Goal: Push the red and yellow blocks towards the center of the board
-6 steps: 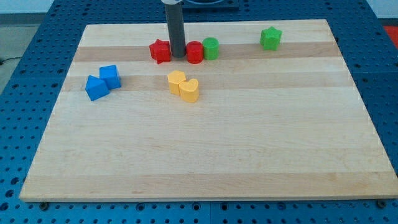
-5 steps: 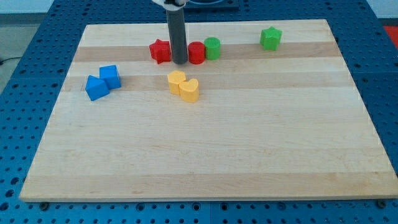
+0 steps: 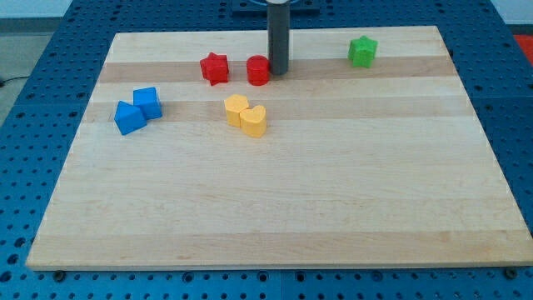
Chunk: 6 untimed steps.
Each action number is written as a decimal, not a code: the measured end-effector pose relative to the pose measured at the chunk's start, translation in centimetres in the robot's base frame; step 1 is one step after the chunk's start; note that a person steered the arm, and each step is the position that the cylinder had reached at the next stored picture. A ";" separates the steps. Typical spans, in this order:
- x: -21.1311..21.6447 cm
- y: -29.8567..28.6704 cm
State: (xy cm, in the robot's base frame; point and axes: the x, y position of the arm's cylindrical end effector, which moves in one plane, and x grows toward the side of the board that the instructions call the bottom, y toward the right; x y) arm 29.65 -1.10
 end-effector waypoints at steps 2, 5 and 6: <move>0.5 -2.4; -1.9 -9.8; 1.6 -8.8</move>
State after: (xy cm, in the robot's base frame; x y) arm 31.27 -9.95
